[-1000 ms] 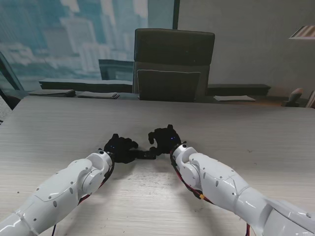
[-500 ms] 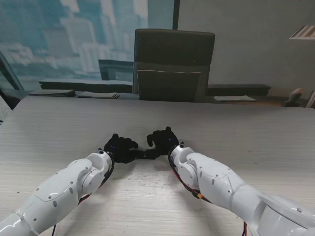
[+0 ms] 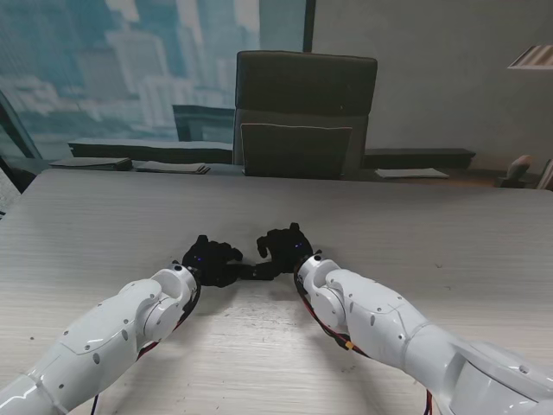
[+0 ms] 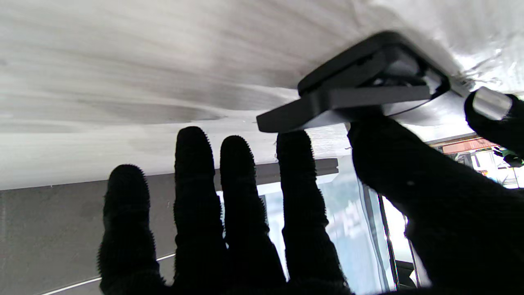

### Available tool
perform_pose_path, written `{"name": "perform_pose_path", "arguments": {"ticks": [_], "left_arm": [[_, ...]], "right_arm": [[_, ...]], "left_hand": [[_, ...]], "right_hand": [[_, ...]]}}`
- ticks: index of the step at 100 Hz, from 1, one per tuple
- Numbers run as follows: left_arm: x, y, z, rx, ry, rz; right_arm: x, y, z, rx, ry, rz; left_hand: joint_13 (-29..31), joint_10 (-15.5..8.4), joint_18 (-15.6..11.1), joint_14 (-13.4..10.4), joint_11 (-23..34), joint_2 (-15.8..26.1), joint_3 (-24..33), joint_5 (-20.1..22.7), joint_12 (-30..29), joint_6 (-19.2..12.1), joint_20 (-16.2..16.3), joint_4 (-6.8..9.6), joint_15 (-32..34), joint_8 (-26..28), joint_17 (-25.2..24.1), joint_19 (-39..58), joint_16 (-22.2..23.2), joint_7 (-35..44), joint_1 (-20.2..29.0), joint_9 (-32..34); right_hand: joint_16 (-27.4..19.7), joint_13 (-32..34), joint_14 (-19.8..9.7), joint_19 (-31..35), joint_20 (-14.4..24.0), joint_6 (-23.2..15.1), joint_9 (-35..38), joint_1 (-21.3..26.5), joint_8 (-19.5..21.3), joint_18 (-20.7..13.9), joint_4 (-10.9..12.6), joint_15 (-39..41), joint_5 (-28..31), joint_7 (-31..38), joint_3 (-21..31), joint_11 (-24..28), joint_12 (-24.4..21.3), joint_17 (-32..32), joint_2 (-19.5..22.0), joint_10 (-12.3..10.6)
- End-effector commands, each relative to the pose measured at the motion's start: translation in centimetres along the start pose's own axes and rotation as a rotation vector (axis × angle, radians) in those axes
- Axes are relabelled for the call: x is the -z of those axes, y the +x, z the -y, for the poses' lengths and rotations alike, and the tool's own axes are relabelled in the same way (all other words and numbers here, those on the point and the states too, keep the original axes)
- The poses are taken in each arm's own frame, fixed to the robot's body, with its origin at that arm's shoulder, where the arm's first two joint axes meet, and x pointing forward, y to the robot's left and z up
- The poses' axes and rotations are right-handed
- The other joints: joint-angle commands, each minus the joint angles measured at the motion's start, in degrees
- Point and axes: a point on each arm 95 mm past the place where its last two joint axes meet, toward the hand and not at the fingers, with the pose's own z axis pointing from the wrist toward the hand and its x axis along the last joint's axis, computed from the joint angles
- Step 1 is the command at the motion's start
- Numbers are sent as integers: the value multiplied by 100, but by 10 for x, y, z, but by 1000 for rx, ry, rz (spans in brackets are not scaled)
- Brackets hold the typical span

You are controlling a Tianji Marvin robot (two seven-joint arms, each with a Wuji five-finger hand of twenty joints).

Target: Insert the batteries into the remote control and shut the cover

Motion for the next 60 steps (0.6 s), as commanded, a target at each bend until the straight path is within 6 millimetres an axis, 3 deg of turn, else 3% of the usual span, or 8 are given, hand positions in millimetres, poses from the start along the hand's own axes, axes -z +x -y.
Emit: {"name": "perform_pose_path", "arguments": {"ticks": [1,60], "left_arm": [[2,0,-10,4,-37,5],[2,0,-10,3,-38,6]], "right_arm": [[7,2,13,-3,33,6],[18,8,16,14,-5,55]], "left_hand": [[79,-40,10,-55,62,4,83,140,17,28,-25,136,62,37,-58,22,26,78,-112,198],[94,-45,10,-55,70,0,98,146,21,26,-26,133,62,41,-56,21,27,86,-114,221]], "right_hand": [[74,-87,-1,-44,15,102,-90,-34,102,128,32,53,-70,-5,-85,91,81,-105,-387,124],[99,-155,106,61,-7,267,-210,-188,60,179,33,92,-320,-122,-362,134,99,-153,-473,238]]}}
